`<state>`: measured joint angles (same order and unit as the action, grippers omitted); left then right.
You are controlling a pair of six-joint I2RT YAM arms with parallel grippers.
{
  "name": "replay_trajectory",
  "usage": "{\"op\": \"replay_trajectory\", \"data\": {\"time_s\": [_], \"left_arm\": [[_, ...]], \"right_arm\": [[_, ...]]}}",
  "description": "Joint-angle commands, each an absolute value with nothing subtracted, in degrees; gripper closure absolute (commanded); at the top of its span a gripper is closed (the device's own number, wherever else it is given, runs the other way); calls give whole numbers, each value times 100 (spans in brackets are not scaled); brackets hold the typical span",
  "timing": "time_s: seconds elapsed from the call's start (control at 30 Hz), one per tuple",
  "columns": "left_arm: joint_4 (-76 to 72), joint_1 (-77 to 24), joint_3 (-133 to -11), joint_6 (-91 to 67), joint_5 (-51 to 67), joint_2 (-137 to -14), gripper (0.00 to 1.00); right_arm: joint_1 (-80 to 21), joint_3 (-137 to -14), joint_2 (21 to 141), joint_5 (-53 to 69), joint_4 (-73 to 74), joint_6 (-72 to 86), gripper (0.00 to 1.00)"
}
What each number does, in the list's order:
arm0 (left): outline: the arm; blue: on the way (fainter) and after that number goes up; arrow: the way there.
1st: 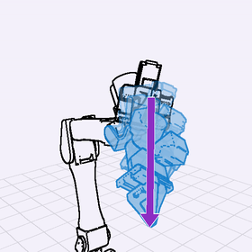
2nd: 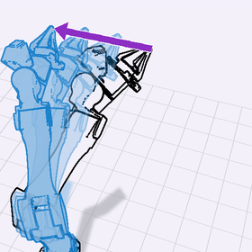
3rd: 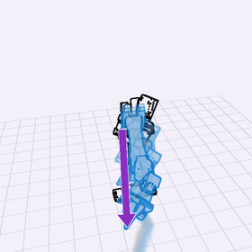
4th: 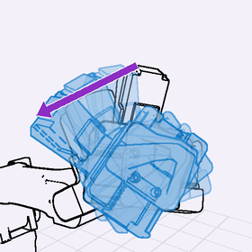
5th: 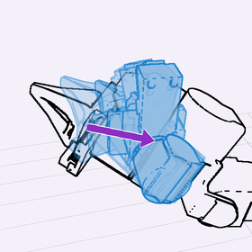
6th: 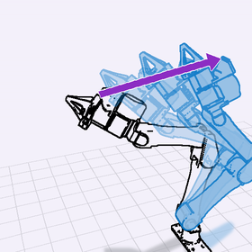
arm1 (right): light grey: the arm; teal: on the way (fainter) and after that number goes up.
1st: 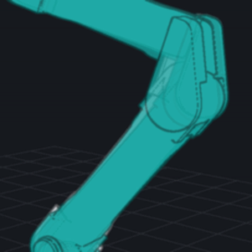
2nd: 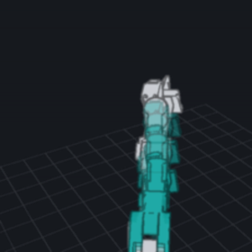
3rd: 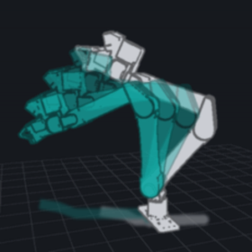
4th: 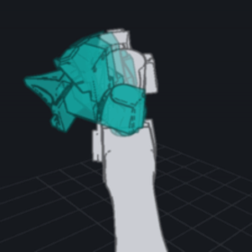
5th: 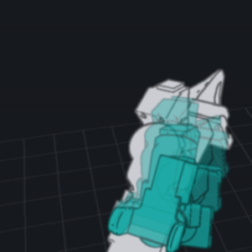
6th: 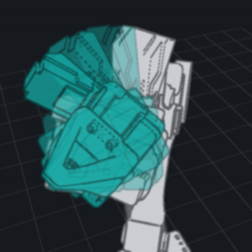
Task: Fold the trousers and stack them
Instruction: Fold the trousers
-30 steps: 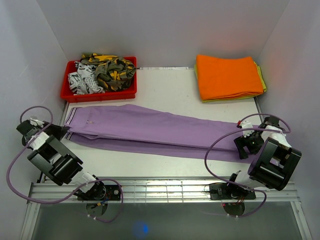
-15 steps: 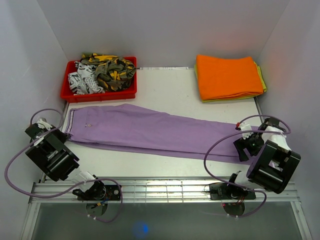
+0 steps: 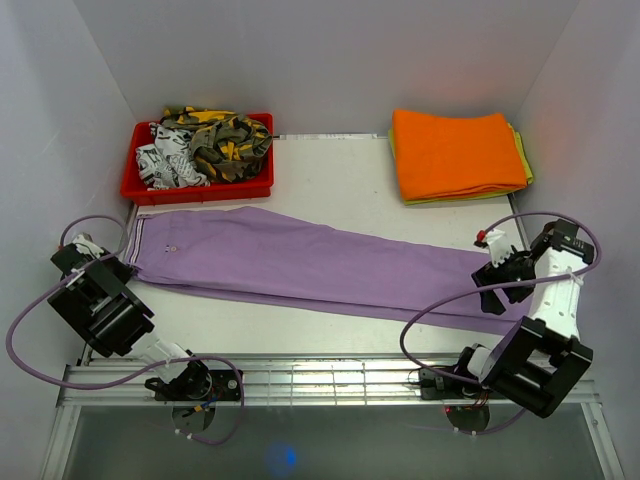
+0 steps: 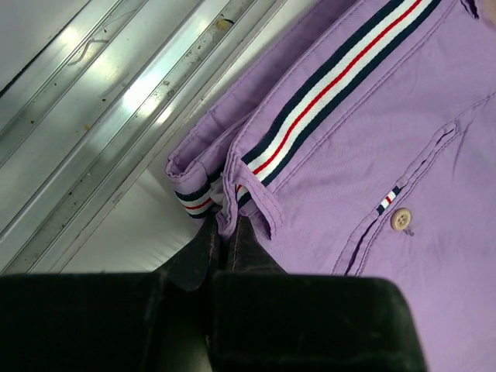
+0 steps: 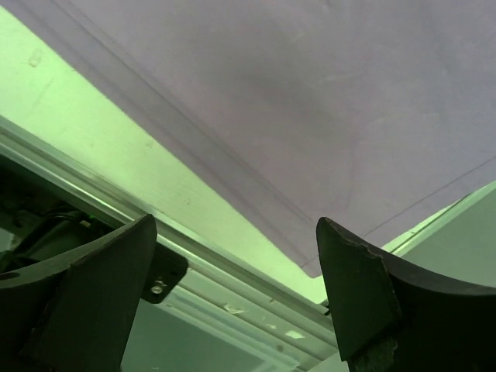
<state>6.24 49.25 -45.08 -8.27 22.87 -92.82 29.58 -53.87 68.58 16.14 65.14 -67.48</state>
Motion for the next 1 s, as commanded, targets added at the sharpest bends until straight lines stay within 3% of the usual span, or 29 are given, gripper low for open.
{"op": "replay_trajectory", "data": {"time_s": [0.0,0.1,0.17,0.47,0.97], "left_arm": [[1185,4948,-4500,-677,1687,-9325,100],[1309,4948,-4413,-703,1679,-9194,100],[1345,4948,-4377,-703,1670,-9150,100],[1441,4948,-4395,-650,1644,-9132,100],[1608,4948,-4684,-703,1643,-9150,100]], "right_arm": [[2866,-5345,6575,2065,7155,-6558,12],[2725,-4774,6233,1812,6595,-6023,11],[2725,-4310,5977,1373,6233,-5915,2],[2725,-3630,5502,536,4624,-5468,10],[2725,-2857,5959,26,3885,-5774,10]]}}
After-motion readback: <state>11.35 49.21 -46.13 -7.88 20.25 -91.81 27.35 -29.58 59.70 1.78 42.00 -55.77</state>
